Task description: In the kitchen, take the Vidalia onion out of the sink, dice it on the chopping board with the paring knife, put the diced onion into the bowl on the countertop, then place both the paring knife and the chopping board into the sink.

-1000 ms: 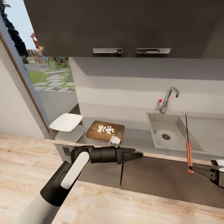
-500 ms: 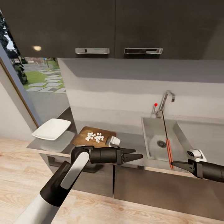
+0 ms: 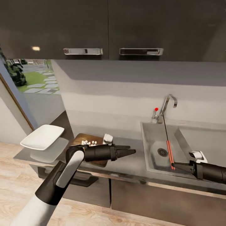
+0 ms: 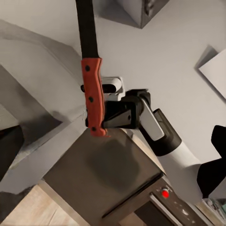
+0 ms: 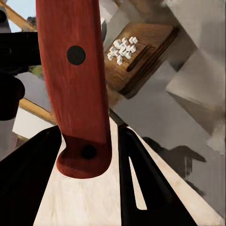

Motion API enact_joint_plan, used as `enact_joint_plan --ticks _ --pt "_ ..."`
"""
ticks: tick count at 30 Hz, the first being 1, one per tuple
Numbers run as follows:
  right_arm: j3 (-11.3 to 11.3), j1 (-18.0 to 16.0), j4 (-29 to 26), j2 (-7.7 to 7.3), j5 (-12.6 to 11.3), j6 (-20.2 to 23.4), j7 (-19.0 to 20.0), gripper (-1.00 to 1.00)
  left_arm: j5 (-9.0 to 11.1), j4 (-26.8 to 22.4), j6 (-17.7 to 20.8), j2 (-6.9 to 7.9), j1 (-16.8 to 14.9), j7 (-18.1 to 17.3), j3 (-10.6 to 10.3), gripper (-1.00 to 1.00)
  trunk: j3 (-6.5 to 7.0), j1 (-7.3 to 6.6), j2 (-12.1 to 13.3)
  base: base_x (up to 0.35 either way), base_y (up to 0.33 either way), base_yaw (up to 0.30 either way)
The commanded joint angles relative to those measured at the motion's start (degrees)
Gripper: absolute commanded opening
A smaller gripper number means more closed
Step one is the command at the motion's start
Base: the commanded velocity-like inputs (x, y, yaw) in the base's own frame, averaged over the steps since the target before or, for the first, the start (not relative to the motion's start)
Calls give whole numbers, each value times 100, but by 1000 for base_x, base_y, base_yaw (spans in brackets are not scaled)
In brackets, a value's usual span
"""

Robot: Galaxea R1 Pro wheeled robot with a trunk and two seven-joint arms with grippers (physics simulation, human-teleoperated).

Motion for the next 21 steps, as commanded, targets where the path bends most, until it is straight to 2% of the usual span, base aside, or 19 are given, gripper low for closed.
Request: enact_joint_plan --ticks 1,6,9,14,18,20,21 --pt "0 -4 6 -2 -12 36 -71 -100 22 -1 27 -2 -5 8 -5 100 -7 3 -5 206 -258 0" --pt "1 -26 38 14 -21 -26 -820 -100 20 -9 35 0 -7 2 -4 100 -7 3 -5 206 -278 0" --pt "25 -156 149 30 -30 -85 -931 -100 21 -10 41 10 -8 -1 6 100 -7 3 -5 206 -283 0" --pt "56 -180 190 35 -31 -95 -959 -100 21 -10 39 8 -7 -2 5 100 -7 3 -5 206 -283 0" --pt "102 -182 195 119 -2 -74 -949 -100 21 -4 23 8 -8 -2 4 100 -7 3 -5 201 -224 0" --pt "352 -183 191 147 43 -72 -935 -100 21 -6 19 8 -8 -2 6 100 -7 3 -5 140 -130 0" --pt "637 -183 175 162 68 -74 -929 -100 25 -8 17 8 -8 -6 6 100 -7 3 -5 58 -54 0"
